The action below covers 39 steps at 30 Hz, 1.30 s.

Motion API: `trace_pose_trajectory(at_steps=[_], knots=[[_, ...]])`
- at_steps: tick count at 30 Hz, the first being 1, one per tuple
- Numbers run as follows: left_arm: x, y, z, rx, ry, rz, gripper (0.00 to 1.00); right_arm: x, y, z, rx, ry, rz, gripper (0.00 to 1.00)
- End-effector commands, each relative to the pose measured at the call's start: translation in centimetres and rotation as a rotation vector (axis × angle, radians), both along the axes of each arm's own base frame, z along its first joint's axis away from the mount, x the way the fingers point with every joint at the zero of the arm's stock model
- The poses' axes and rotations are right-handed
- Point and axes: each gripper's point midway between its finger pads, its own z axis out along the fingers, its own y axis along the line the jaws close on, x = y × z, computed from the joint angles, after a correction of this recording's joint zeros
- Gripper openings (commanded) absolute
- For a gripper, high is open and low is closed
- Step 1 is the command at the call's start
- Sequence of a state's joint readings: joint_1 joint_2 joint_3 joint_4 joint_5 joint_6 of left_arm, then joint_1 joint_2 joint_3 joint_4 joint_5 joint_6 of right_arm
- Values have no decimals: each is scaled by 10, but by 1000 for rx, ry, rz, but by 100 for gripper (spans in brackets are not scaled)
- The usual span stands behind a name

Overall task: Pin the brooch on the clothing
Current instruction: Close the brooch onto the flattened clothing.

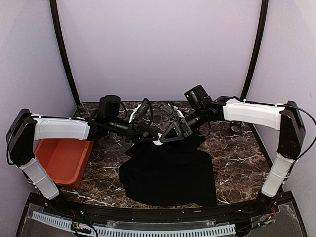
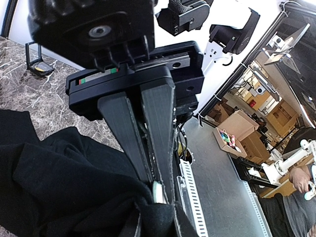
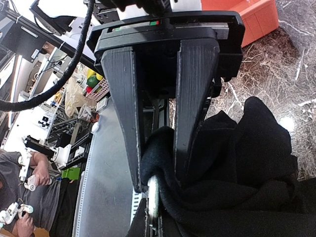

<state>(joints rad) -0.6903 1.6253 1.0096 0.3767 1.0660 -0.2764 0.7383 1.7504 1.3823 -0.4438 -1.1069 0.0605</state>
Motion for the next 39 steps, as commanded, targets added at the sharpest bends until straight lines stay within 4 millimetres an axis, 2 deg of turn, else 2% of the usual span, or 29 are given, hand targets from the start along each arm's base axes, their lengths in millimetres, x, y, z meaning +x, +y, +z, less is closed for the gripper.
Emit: trace_pose_trajectory(at_steps=[1,9,20,26,35,39], knots=[[-1,-4,7,-18,-25,-5,17,-9,9,30,106,-26,71,0],[1,-4,6,-17,-23,8,16,-14,13,41,170,1,104,0],[4,-5,4,-10,-19,24,21,-13,19,34,177,21,94,0],[4,-4,3,-6,-23,27,16,-15,17,38,188,16,97,0],[13,-1,-2,46,-77,88,13,-24,10,65,280,21,154,0],[16,-1,-2,53,-91,110,12,-25,10,70,290,33,168,0]])
